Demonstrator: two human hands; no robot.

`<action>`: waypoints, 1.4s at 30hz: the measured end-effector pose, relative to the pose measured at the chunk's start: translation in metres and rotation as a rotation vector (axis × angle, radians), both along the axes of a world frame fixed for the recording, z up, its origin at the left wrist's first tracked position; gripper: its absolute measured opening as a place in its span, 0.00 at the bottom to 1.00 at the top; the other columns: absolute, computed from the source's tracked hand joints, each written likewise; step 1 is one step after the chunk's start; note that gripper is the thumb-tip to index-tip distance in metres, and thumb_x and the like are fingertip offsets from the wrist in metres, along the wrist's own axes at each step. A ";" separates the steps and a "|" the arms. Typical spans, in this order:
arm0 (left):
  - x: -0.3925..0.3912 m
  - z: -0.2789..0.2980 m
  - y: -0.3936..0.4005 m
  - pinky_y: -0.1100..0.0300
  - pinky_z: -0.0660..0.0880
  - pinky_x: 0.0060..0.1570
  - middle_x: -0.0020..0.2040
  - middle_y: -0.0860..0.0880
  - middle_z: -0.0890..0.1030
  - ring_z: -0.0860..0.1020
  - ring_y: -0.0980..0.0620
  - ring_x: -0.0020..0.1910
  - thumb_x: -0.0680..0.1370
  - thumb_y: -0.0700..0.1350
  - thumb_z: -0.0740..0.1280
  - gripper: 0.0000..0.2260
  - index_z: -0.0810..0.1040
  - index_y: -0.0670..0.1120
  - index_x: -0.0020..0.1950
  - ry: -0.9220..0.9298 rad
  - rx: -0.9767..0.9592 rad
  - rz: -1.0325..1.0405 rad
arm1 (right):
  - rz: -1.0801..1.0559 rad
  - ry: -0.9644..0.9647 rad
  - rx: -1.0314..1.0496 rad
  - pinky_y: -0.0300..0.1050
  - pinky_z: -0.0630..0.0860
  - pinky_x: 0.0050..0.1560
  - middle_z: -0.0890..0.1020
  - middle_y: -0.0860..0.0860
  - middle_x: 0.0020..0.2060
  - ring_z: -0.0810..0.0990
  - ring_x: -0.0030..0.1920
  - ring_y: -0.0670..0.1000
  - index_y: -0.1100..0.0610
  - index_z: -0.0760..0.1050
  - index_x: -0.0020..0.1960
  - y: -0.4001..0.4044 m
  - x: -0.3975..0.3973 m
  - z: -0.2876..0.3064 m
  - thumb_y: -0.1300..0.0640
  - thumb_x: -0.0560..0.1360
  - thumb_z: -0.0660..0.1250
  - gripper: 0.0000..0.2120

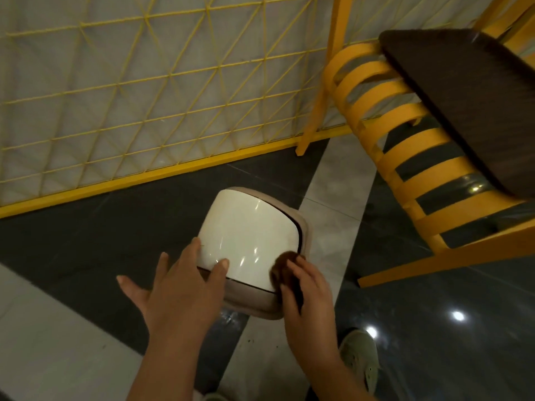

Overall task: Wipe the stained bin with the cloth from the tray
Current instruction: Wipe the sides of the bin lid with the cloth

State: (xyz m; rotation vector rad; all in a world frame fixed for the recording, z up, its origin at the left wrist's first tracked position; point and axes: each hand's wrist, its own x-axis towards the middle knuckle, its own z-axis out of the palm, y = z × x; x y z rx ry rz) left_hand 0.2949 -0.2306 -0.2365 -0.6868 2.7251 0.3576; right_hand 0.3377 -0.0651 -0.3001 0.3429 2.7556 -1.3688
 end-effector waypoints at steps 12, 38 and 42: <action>-0.006 -0.001 0.005 0.37 0.31 0.70 0.74 0.54 0.68 0.56 0.50 0.78 0.75 0.69 0.54 0.32 0.56 0.60 0.77 -0.015 -0.024 -0.041 | 0.084 0.119 0.007 0.43 0.63 0.72 0.69 0.42 0.69 0.64 0.69 0.42 0.46 0.72 0.67 -0.003 -0.022 0.006 0.54 0.77 0.63 0.19; 0.001 0.006 -0.005 0.35 0.31 0.69 0.81 0.52 0.50 0.50 0.51 0.79 0.79 0.65 0.51 0.34 0.38 0.56 0.79 -0.122 -0.089 -0.043 | 0.176 0.050 -0.054 0.38 0.62 0.69 0.73 0.45 0.66 0.68 0.66 0.45 0.47 0.71 0.69 -0.032 -0.053 0.016 0.53 0.79 0.62 0.18; 0.001 0.005 -0.007 0.35 0.31 0.69 0.81 0.53 0.52 0.50 0.51 0.79 0.78 0.66 0.52 0.35 0.38 0.57 0.79 -0.129 -0.086 -0.044 | 0.020 -0.117 -0.027 0.43 0.72 0.65 0.76 0.45 0.62 0.74 0.61 0.47 0.48 0.72 0.67 -0.024 -0.075 0.010 0.52 0.80 0.62 0.16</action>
